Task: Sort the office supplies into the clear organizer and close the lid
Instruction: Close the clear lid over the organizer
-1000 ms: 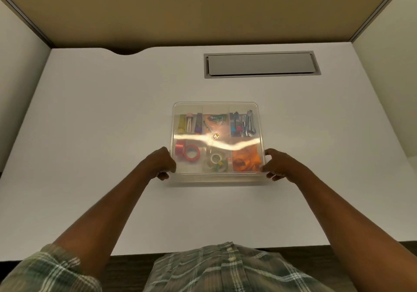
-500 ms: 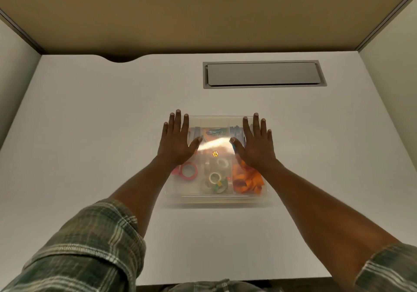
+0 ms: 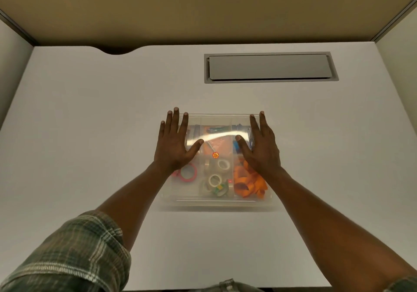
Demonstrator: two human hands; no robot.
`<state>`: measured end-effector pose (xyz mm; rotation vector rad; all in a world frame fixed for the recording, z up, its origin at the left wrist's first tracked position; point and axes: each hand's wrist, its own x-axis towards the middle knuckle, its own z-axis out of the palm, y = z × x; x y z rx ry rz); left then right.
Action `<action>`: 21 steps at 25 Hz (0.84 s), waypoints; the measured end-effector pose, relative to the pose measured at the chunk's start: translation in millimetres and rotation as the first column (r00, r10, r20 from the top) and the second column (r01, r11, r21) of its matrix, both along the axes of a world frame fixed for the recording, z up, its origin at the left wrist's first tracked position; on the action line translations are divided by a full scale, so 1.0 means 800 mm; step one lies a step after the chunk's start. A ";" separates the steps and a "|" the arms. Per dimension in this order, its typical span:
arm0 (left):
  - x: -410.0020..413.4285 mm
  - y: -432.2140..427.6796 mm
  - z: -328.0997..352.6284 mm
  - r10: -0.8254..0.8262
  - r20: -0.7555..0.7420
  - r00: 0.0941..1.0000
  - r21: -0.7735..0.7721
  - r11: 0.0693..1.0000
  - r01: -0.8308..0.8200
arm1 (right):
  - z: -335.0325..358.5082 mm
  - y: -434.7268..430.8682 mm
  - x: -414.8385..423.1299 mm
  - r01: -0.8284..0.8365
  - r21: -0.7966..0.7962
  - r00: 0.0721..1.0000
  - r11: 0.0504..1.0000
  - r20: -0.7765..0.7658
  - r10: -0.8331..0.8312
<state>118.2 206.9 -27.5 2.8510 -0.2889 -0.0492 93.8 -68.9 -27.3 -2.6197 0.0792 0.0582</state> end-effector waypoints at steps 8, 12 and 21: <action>-0.117 -0.012 -0.009 0.240 -0.043 0.970 -0.013 0.971 -0.240 | -0.001 0.004 -0.097 0.177 0.027 0.981 0.984 -0.088 -0.174; -0.119 -0.009 -0.011 0.238 -0.060 0.969 -0.045 0.970 -0.241 | 0.003 0.009 -0.094 0.213 0.093 0.977 0.973 -0.048 -0.209; -0.109 0.022 -0.005 0.271 -0.018 0.963 0.062 0.961 -0.269 | 0.009 0.051 -0.073 0.314 0.307 0.946 0.898 -0.185 -0.267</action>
